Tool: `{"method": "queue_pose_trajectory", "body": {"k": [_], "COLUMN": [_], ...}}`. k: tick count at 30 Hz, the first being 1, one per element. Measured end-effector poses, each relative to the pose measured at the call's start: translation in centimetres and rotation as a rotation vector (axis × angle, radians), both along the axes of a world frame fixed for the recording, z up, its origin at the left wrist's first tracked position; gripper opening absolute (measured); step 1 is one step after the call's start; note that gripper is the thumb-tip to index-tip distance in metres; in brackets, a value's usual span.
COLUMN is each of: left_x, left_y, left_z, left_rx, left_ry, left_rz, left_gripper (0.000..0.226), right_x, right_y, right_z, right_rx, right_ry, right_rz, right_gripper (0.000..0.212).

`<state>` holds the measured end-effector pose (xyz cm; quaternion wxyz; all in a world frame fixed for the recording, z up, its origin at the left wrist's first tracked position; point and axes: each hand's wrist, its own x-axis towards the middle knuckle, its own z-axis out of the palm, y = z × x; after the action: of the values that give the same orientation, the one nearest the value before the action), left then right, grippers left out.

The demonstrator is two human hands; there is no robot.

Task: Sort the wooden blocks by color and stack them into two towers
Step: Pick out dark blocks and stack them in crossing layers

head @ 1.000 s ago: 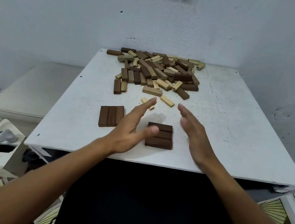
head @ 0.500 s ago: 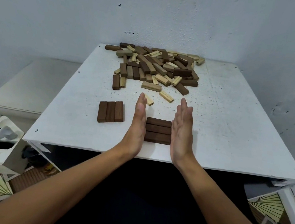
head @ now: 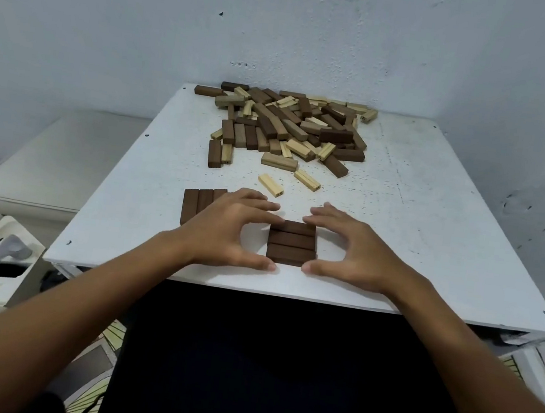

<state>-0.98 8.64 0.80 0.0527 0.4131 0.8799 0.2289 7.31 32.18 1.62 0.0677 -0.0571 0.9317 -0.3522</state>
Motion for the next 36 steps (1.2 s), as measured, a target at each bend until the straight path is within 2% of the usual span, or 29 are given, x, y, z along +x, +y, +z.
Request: {"method": "queue_pose_trajectory", "body": {"k": [5,19,26,36], "left_x": [-0.3,-0.6,-0.7,-3.3], "left_y": [0.3,0.9,1.0,-3.1], "left_z": [-0.8,-1.1,-0.7,1.6], "left_rx": [-0.030,0.021,0.013,0.080], "left_ry": [0.095,0.147,0.141,0.131], "left_rz": [-0.021,-0.056,-0.072,0.083], "left_gripper": [0.082,0.073,0.073,0.068], "right_x": [-0.2,0.0,-0.3,-5.0], "right_y": [-0.4,-0.4,-0.4,-3.6], "right_z": [-1.0,-1.5,-1.5,1.2], "right_rx": [0.047,-0.009,-0.016,-0.027], "right_ry": [0.006,0.191,0.212,0.298], "right_rz": [-0.016,-0.012,0.006,0.137], "right_gripper": [0.084,0.066,0.064,0.063]}}
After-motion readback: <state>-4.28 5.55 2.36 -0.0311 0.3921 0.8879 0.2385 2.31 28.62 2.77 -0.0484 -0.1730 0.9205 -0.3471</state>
